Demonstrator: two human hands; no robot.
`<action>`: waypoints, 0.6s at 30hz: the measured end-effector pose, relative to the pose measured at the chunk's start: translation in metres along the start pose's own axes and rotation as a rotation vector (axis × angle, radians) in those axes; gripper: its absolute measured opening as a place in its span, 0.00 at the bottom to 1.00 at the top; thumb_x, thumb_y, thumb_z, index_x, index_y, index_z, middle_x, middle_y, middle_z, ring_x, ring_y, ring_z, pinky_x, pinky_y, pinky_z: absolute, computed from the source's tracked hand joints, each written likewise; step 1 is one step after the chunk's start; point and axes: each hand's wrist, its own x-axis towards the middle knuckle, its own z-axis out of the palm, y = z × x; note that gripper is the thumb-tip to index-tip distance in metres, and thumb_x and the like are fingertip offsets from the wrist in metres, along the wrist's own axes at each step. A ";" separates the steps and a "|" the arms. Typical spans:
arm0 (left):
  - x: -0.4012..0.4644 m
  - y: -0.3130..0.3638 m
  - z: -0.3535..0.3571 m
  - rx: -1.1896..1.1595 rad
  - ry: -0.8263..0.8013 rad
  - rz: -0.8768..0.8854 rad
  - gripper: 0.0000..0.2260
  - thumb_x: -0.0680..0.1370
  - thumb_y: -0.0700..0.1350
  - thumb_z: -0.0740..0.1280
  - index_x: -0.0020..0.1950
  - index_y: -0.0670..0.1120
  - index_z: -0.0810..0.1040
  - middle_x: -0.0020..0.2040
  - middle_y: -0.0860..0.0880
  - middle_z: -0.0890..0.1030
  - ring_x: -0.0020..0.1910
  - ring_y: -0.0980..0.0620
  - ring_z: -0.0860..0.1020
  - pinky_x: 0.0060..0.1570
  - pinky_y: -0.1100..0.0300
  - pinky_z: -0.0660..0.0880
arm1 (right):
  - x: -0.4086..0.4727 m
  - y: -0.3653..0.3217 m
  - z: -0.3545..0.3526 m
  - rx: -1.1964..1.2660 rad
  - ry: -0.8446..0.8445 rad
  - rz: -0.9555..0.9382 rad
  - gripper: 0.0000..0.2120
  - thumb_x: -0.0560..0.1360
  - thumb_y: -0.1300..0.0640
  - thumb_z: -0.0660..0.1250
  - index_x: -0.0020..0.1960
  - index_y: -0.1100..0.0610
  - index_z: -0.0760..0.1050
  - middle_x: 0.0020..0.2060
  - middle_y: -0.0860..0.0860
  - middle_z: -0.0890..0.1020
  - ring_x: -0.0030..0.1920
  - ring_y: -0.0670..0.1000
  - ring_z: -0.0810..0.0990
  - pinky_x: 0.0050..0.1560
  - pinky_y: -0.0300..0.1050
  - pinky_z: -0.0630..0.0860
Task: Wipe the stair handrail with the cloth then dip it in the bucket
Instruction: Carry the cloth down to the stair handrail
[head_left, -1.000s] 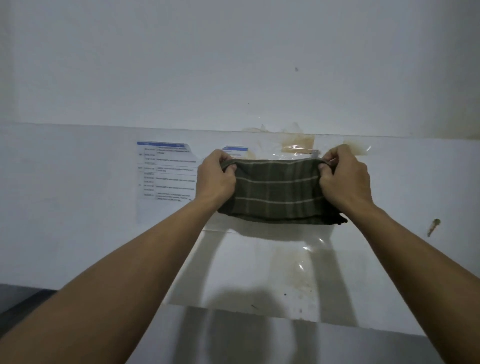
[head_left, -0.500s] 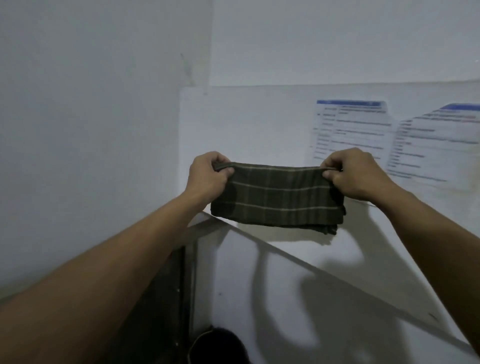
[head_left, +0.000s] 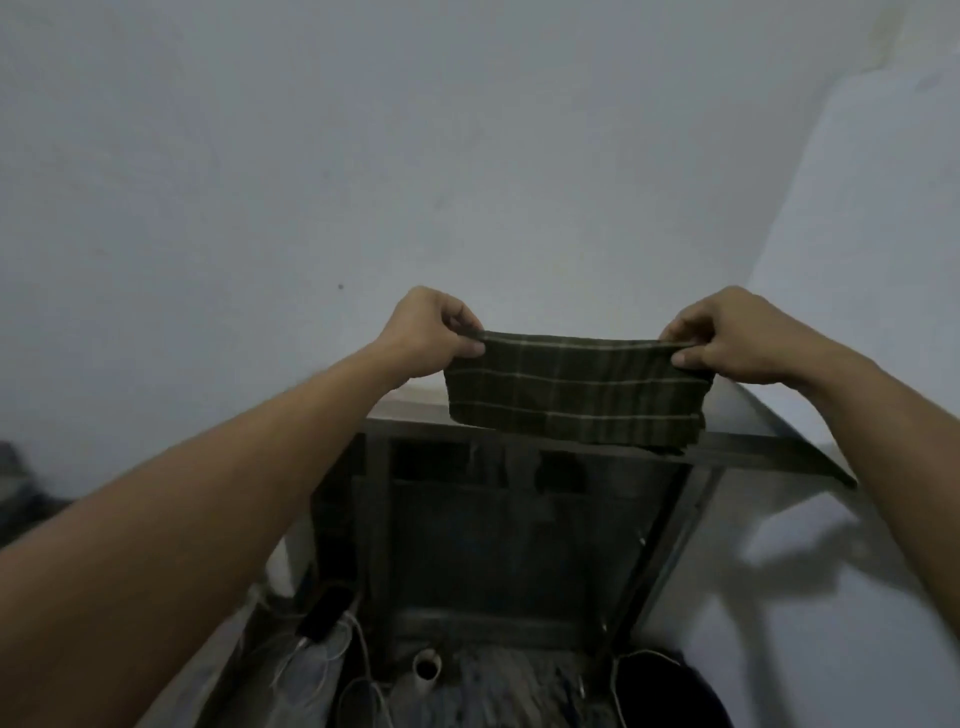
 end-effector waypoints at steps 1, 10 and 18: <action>-0.008 -0.013 -0.014 0.026 0.031 -0.034 0.03 0.72 0.38 0.73 0.45 0.42 0.83 0.41 0.46 0.83 0.41 0.51 0.81 0.37 0.65 0.75 | 0.013 -0.013 0.012 0.003 -0.035 -0.050 0.07 0.72 0.64 0.71 0.48 0.55 0.83 0.40 0.50 0.81 0.42 0.49 0.78 0.43 0.44 0.70; -0.110 -0.113 -0.160 0.231 0.358 -0.334 0.04 0.71 0.38 0.74 0.44 0.43 0.82 0.42 0.45 0.83 0.42 0.49 0.81 0.37 0.63 0.76 | 0.090 -0.197 0.113 0.063 -0.228 -0.464 0.07 0.73 0.64 0.69 0.49 0.57 0.82 0.44 0.53 0.81 0.46 0.52 0.78 0.46 0.46 0.71; -0.200 -0.187 -0.296 0.356 0.559 -0.528 0.03 0.71 0.38 0.73 0.43 0.43 0.82 0.42 0.46 0.82 0.44 0.51 0.81 0.44 0.57 0.79 | 0.119 -0.396 0.186 0.101 -0.340 -0.758 0.08 0.73 0.63 0.69 0.51 0.57 0.82 0.46 0.52 0.80 0.49 0.53 0.77 0.48 0.46 0.71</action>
